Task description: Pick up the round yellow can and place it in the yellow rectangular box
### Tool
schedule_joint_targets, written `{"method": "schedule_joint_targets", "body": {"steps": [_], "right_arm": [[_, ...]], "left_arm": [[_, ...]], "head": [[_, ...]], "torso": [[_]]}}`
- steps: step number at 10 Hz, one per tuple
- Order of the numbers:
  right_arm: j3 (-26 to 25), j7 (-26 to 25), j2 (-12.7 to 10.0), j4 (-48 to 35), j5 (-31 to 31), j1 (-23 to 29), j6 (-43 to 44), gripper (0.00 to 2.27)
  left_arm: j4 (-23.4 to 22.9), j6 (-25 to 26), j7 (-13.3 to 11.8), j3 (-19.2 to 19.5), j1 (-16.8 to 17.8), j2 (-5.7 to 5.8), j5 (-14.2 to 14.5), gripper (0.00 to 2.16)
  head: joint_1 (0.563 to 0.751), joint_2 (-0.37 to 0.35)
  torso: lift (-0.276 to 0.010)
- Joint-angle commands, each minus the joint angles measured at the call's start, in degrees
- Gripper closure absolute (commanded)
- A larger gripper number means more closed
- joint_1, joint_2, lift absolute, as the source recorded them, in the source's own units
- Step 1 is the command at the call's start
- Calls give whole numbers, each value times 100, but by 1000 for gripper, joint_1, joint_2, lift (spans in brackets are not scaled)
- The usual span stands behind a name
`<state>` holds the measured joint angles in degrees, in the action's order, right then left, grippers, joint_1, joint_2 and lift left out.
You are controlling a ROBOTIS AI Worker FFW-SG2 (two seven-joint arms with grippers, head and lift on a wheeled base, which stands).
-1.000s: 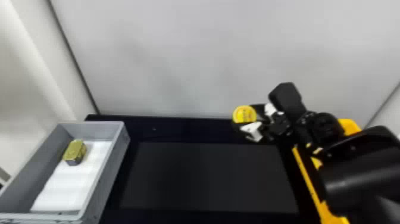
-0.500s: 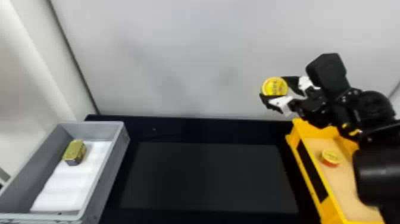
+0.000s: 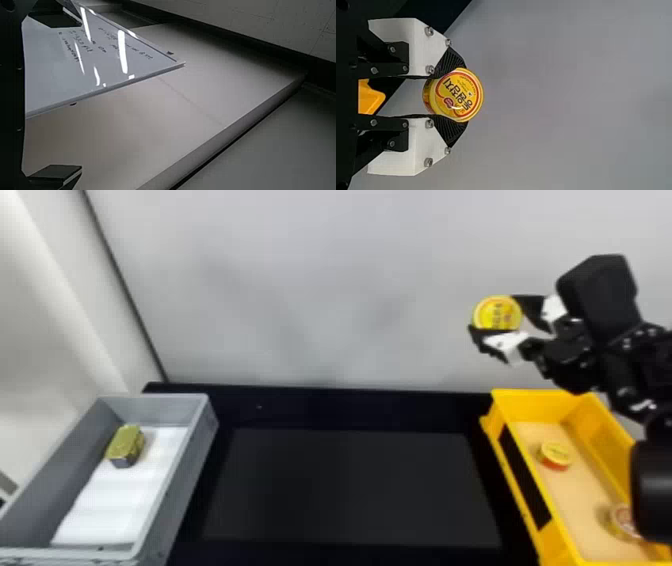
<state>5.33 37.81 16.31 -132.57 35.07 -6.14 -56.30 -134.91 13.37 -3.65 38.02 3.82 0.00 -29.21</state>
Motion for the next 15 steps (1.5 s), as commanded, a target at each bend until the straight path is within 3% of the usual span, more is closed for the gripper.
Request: {"method": "schedule_joint_targets", "body": {"steps": [1,6,9,11,13,15], "right_arm": [[-322,0,4,-190,230,52,-16,829],[-928,-26,4,-419,696,237,-86,829],[-1693,-123,-14,-410,828,790,-16,829],[-2352,-325,-146,-278,556,1142,55,829],[-2985,-659,-251,65,-192,1380,151,829],[-3134,-677,-251,680,-456,1406,178,829]], "left_arm": [[-26,17,-4,41,-13,-15,-32,-1],[-114,53,23,278,-171,-15,-67,-1],[-149,61,23,296,-206,-15,-67,-1],[-149,61,31,278,-206,-15,-67,-1],[-167,61,31,305,-233,-15,-67,-1],[-176,61,31,305,-233,-15,-67,-1]], "head": [[686,14],[686,14],[686,14],[686,14],[686,14],[686,14]], "torso": [[-56],[-56],[-56],[-56],[-56],[-56]]}}
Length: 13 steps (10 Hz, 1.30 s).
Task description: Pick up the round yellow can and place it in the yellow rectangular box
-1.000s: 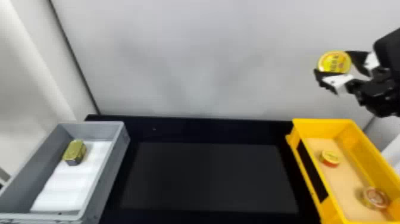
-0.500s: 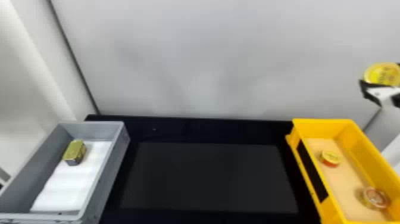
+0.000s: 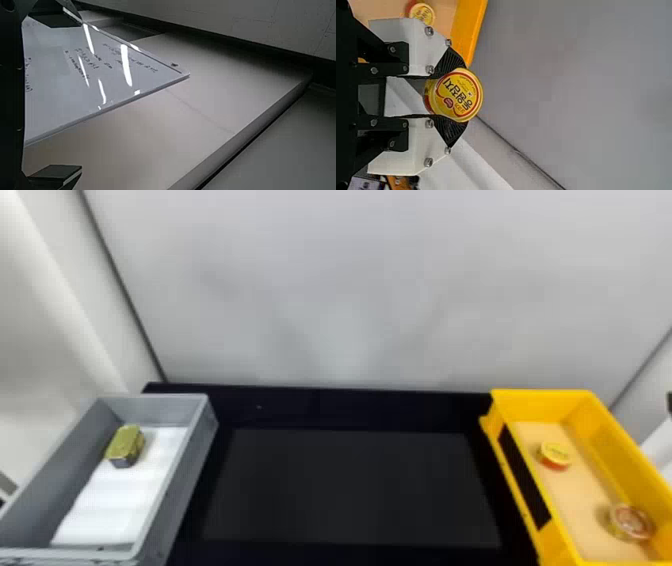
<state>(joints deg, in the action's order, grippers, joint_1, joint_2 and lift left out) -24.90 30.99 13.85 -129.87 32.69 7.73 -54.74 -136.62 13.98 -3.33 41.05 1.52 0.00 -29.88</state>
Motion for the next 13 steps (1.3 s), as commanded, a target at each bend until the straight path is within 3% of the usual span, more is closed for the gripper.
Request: {"method": "schedule_joint_targets", "body": {"steps": [1,6,10,13], "right_arm": [[-68,-82,-14,700,-393,36,75,829],[143,-601,-67,1842,-1387,27,224,829],[143,-636,-49,2686,-1651,-8,154,829],[205,-619,-23,2836,-1712,-8,66,829]], "left_arm": [[-5,9,-1,-24,-2,-15,0,-1],[39,0,8,-183,15,-15,0,-1],[39,-9,17,-200,7,-15,0,-1],[57,-18,17,-209,-2,-15,0,-1]], "head": [[686,14],[686,14],[686,14],[686,14]], "torso": [[-56],[-56],[-56],[-56]]}}
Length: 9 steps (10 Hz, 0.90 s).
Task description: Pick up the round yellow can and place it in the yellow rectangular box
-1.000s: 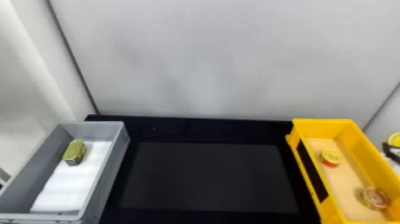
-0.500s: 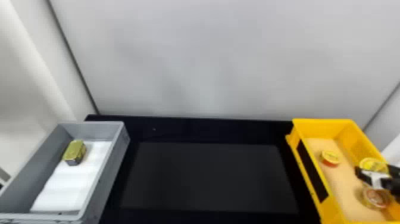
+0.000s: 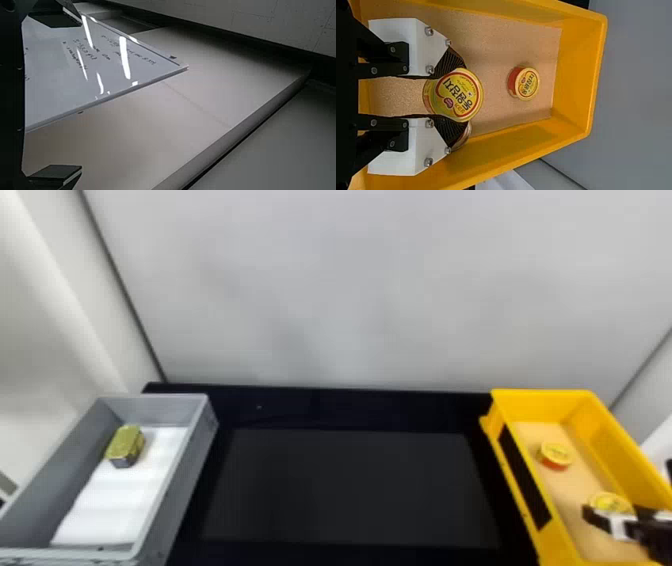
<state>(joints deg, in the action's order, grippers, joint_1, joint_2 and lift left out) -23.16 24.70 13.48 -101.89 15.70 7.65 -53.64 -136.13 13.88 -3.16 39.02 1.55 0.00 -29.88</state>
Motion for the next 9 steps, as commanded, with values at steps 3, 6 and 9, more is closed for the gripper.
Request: {"method": "schedule_joint_targets", "body": {"steps": [3,6,9], "right_arm": [[154,88,93,-24,-13,-70,-71,717],[189,150,146,-94,4,-79,-62,361],[189,194,146,-182,48,-79,-36,78]], "left_arm": [[17,-7,-1,-7,-5,-15,0,-1],[25,-7,-1,-16,-14,-15,0,-1],[25,-7,-1,-16,-14,-15,0,-1]], "head": [[686,14],[686,14],[686,14]], "torso": [[-56],[-56],[-56]]}}
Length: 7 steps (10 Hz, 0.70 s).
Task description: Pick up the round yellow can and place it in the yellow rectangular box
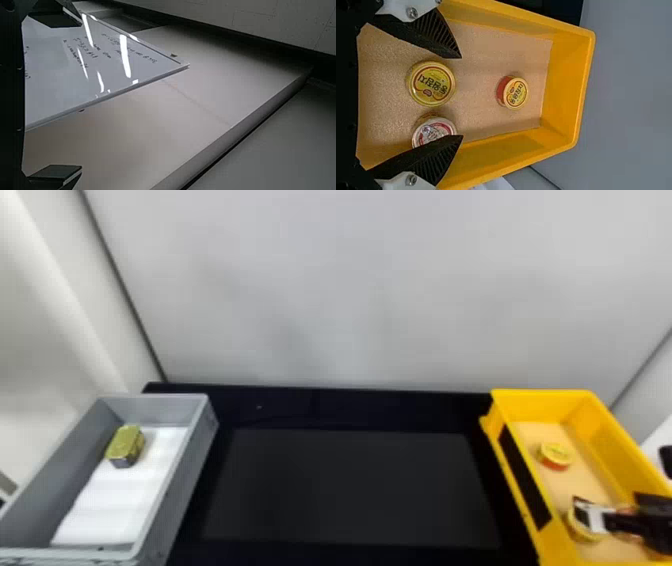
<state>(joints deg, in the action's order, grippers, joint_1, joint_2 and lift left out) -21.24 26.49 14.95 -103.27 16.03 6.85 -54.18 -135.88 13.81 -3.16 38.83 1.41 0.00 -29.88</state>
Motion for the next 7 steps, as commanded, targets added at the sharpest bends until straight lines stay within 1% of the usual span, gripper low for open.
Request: {"method": "schedule_joint_targets", "body": {"steps": [1,2,4,6,7], "right_arm": [[-11,15,0,-132,24,1,19,75],[-38,15,0,-255,42,1,19,67],[-117,-2,0,-685,516,-34,-69,38],[-187,51,87,-1143,851,-148,-157,71],[-99,42,140,-1310,1106,-175,89,113]], "left_arm": [[0,0,-1,-5,0,-15,0,-1],[0,0,-1,-5,0,-15,0,-1],[0,0,-1,-5,0,-15,0,-1],[0,0,-1,3,0,-15,-9,-1],[0,-9,-1,3,9,-15,-9,-1]], "head": [[686,14],[686,14],[686,14],[686,14],[686,14]], "torso": [[-56],[-56],[-56],[-56],[-56]]}}
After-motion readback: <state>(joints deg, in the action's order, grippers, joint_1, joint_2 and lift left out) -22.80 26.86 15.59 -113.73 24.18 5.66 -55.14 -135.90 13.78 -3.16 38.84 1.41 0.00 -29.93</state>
